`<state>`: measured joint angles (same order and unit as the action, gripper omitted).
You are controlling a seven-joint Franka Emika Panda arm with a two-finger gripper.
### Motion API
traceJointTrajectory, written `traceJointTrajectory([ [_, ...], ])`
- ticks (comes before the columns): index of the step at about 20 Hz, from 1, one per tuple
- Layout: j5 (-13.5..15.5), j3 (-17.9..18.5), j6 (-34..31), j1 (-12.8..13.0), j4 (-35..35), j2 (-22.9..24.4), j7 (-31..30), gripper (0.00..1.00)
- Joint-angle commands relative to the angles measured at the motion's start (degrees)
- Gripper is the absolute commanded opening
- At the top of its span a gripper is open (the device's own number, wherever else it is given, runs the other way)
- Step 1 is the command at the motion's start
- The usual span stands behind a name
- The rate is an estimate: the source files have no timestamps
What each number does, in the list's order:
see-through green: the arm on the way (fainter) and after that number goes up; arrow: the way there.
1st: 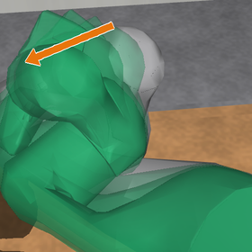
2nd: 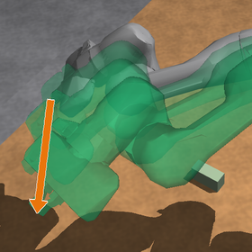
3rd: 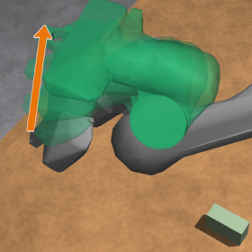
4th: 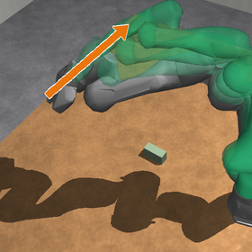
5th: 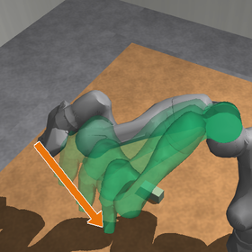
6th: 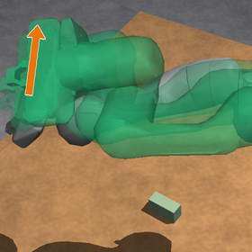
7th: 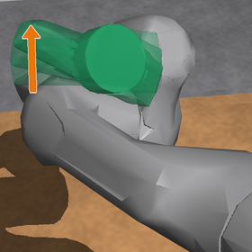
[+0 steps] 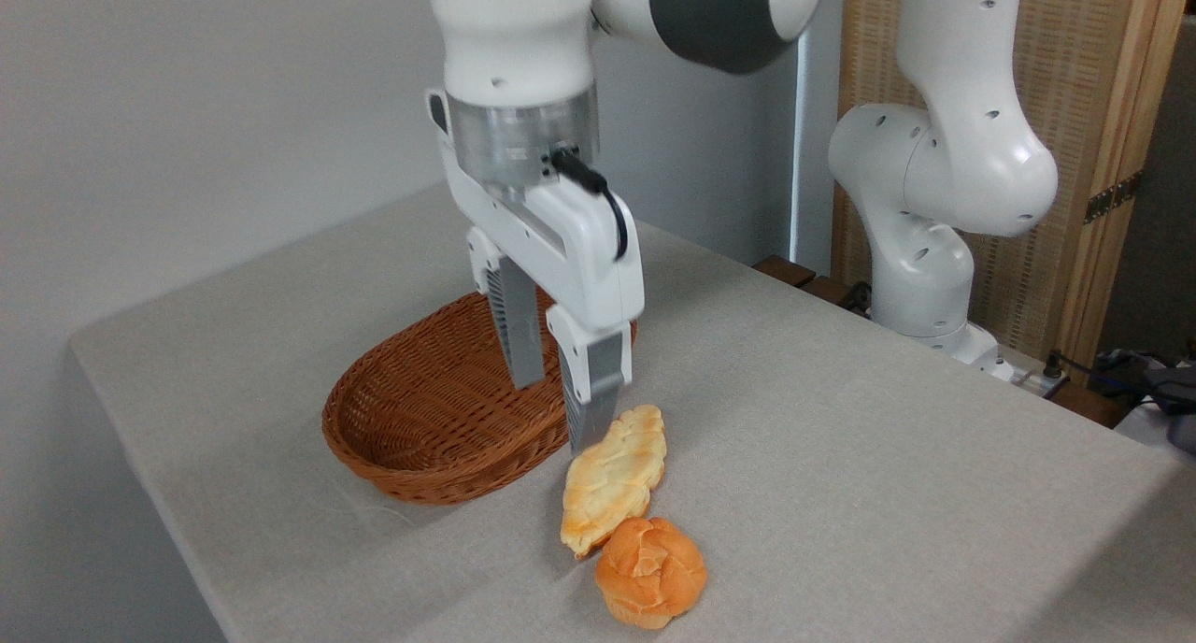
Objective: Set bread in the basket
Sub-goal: 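Move the gripper over the round orange roll and lower onto it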
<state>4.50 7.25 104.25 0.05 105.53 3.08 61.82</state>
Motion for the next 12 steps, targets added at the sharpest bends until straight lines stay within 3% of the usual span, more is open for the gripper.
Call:
traceJointTrajectory([
  [1, 0.2, 2.2, 2.1, 0.0, 2.5, 0.8, 8.8, 1.0],
  [7, 0.1, 4.6, 3.7, 0.0, 4.8, 0.4, 18.8, 1.0],
  [10, -4.8, 5.0, 4.2, -0.1, 6.4, 0.2, 26.1, 1.0],
  [12, -5.2, 5.0, 7.0, -0.1, 7.1, -0.2, 28.0, 1.0],
])
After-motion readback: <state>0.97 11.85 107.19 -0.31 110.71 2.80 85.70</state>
